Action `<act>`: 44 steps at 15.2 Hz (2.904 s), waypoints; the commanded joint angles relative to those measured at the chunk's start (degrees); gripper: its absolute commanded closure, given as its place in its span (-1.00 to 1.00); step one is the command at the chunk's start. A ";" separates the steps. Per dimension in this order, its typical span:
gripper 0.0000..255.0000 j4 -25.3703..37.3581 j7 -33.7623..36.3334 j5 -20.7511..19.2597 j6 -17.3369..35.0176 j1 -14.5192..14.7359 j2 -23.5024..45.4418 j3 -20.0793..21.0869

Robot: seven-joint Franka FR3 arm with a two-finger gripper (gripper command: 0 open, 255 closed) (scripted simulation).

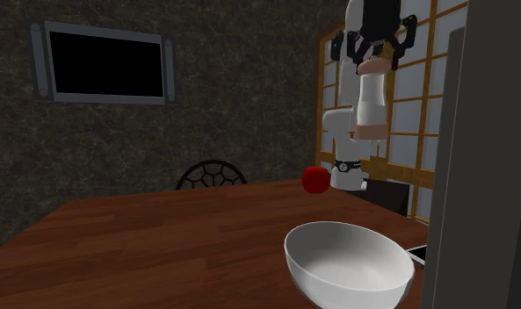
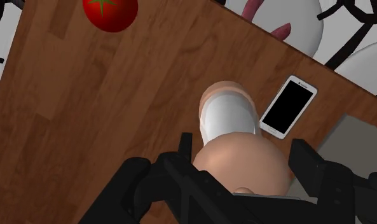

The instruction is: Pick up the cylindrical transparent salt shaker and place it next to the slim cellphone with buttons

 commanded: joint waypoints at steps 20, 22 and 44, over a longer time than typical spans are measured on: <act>1.00 -2.31 10.32 0.13 4.49 5.41 2.20 4.84; 1.00 -4.05 10.30 0.16 6.07 5.39 2.04 4.83; 1.00 -18.94 10.41 -0.15 22.67 5.42 3.77 4.80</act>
